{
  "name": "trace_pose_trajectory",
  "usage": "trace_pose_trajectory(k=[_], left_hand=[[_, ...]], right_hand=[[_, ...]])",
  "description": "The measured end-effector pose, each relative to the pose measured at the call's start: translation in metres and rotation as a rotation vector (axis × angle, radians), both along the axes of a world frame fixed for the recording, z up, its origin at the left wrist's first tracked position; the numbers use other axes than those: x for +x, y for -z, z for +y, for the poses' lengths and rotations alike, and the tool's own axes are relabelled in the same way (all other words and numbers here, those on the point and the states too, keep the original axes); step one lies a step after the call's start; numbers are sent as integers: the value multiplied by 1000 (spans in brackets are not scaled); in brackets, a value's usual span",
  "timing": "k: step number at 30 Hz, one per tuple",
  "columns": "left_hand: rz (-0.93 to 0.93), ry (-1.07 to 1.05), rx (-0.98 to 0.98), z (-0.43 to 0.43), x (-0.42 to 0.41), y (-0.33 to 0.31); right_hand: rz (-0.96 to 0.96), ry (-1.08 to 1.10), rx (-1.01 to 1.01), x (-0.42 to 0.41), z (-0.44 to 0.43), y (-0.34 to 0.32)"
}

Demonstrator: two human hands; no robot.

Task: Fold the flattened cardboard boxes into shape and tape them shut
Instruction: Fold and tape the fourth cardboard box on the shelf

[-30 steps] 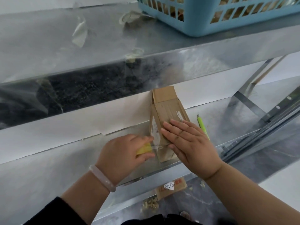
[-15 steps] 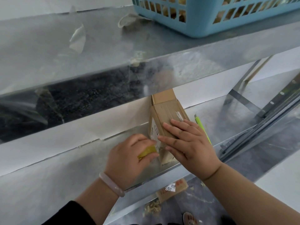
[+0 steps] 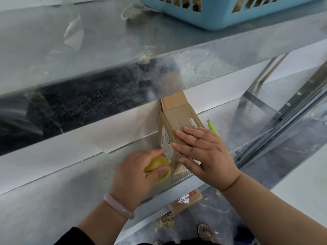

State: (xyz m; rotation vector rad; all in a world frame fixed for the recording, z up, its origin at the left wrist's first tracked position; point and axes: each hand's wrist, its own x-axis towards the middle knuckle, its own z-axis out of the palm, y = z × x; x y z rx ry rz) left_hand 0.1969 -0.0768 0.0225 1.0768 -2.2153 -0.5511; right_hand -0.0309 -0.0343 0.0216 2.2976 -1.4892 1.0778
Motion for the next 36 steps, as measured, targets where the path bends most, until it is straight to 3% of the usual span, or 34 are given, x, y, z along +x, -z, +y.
trace_pose_trajectory(k=[6,14,20,23,25,27,30,33,36], left_hand=[[-69,-81,-43,1,-4,-2],[-83,-39,-50,-1,-14,-4],[-64,0,-50,-3,-31,-9],[-67,-5,-81,-3,-35,-12],[-82,-23,-70,-2,-35,-11],[-95,-38,-42,-1,-34,-10],[-117,-56,-7,1,-32,-9],[-127,-71,42,3,-28,-7],[-139,-72,62,5,-24,-6]], right_hand=[[4,5,-14,3,-1,-1],[3,3,5,4,2,-1],[120,-23,35,-7,7,-6],[-57,143,3,-21,17,-2],[-343,457,174,-37,16,4],[-457,733,536,-61,6,21],[-277,826,915,-82,-14,46],[-53,850,981,-86,-28,60],[-20,883,950,-82,-32,66]])
